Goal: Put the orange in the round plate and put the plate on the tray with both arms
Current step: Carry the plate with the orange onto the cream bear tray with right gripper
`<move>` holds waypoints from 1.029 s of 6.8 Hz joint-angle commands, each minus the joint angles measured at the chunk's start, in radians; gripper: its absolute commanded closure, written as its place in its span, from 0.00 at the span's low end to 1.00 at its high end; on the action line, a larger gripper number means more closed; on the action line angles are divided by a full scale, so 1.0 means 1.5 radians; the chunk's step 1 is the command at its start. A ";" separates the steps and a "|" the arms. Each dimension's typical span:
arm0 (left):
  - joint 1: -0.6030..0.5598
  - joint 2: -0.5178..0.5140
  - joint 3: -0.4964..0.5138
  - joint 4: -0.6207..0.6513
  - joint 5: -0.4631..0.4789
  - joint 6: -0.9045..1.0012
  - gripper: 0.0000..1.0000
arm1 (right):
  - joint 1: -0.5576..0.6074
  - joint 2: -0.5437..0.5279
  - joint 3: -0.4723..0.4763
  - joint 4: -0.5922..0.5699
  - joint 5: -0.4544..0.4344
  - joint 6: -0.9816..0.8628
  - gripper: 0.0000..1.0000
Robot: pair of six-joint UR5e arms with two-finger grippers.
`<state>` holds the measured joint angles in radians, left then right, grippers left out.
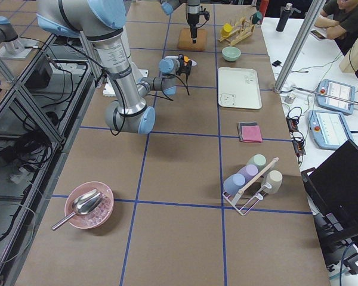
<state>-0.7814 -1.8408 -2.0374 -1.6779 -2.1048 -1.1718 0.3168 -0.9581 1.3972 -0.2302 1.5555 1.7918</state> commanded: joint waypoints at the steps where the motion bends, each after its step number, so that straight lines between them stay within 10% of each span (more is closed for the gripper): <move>1: -0.090 0.062 -0.012 0.004 -0.004 0.198 0.02 | 0.043 0.000 -0.001 0.065 -0.058 0.092 1.00; 4: -0.155 0.083 0.033 0.002 -0.002 0.356 0.02 | 0.115 0.031 -0.072 0.054 -0.207 0.199 1.00; 7: -0.157 0.084 0.041 -0.004 0.001 0.359 0.02 | 0.141 0.073 -0.107 -0.125 -0.296 0.231 1.00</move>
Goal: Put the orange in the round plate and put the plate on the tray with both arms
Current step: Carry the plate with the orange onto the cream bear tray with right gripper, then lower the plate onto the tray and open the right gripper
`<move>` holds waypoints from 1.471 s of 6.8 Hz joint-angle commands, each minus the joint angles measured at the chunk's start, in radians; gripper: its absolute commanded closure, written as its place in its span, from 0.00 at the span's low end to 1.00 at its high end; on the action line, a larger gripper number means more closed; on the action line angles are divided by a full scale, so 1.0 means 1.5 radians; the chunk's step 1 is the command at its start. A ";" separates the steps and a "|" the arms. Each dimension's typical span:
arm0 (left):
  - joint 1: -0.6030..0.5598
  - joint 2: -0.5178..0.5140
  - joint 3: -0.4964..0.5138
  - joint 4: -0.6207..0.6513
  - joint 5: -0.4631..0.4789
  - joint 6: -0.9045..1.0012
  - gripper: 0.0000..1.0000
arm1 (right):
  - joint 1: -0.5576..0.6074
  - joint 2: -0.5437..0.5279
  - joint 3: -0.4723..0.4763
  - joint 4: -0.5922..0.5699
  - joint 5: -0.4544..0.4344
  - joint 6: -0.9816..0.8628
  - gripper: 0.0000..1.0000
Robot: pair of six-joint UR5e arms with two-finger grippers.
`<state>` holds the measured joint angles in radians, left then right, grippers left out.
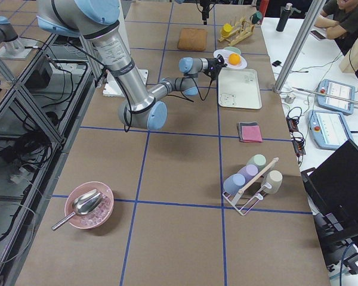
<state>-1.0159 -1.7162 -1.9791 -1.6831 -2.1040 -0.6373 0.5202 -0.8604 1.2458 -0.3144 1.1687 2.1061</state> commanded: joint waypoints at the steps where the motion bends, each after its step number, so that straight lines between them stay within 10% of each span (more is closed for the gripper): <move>1: -0.001 0.001 0.001 -0.001 0.001 0.002 0.02 | 0.005 0.008 -0.009 -0.125 -0.061 0.044 1.00; 8: -0.001 0.002 0.002 -0.001 0.001 0.001 0.02 | -0.028 0.031 -0.038 -0.264 -0.093 0.121 1.00; 9: -0.001 0.002 0.000 -0.001 0.001 -0.002 0.02 | -0.028 0.030 -0.038 -0.264 -0.090 0.119 0.75; 10: -0.001 0.002 0.000 0.000 0.001 -0.002 0.02 | -0.026 0.030 -0.034 -0.265 -0.074 0.086 0.10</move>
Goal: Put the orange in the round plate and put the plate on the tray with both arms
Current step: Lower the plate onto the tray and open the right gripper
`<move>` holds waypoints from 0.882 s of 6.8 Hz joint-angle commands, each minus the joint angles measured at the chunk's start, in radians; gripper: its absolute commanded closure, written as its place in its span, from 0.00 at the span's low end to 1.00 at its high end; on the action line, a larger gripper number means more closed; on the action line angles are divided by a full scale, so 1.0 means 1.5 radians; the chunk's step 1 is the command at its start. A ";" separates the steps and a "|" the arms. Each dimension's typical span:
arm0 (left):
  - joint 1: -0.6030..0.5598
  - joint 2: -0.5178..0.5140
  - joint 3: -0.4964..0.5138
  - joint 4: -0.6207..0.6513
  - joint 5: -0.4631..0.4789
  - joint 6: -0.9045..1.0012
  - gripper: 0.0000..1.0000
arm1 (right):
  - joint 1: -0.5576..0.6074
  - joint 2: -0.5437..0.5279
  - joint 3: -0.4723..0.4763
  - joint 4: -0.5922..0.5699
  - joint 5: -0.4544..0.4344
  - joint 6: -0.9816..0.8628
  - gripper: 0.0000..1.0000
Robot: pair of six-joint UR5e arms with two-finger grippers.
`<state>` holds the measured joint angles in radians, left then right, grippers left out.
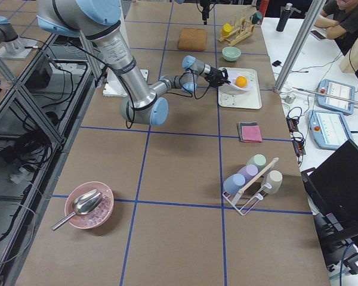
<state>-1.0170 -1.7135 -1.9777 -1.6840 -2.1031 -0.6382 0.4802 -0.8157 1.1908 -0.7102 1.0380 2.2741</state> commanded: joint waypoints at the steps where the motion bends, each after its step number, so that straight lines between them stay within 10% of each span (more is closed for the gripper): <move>1: -0.005 0.000 0.000 0.000 0.000 0.000 0.02 | 0.015 0.000 0.020 -0.001 0.082 -0.118 0.00; 6: -0.014 0.030 0.004 -0.003 0.000 0.077 0.02 | 0.165 -0.076 0.203 -0.274 0.507 -0.626 0.00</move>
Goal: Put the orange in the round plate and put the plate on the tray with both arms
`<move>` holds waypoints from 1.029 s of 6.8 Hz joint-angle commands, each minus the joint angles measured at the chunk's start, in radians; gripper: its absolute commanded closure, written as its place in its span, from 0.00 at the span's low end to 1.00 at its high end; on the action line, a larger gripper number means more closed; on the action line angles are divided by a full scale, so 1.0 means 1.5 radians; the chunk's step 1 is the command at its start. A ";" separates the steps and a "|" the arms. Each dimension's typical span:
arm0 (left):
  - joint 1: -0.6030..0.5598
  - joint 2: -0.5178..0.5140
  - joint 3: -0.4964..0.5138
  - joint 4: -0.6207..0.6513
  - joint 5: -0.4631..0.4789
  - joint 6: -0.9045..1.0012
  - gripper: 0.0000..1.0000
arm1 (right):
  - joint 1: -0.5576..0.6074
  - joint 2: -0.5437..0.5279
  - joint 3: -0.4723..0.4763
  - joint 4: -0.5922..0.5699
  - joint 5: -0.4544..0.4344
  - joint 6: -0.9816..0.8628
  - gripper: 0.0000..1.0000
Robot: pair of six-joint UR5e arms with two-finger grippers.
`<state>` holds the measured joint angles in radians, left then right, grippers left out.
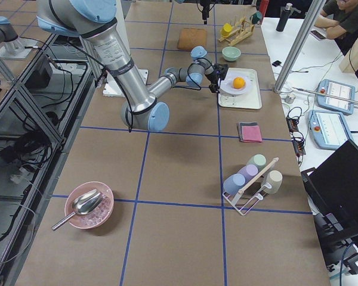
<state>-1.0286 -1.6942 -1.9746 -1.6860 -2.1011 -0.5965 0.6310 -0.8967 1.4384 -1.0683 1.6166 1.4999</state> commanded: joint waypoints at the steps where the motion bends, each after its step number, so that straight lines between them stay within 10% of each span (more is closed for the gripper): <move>1: -0.026 0.034 0.002 -0.004 -0.006 0.093 0.02 | 0.105 -0.051 0.070 -0.044 0.138 -0.184 0.00; 4: -0.087 0.074 0.014 -0.003 -0.009 0.237 0.02 | 0.270 -0.177 0.166 -0.126 0.353 -0.383 0.00; 7: -0.148 0.110 0.043 -0.002 -0.056 0.325 0.02 | 0.413 -0.443 0.260 -0.162 0.398 -0.721 0.00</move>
<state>-1.2221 -1.5555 -1.9176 -1.6901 -2.1576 -0.1408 1.1624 -1.4197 1.8000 -1.2913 2.1995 0.5979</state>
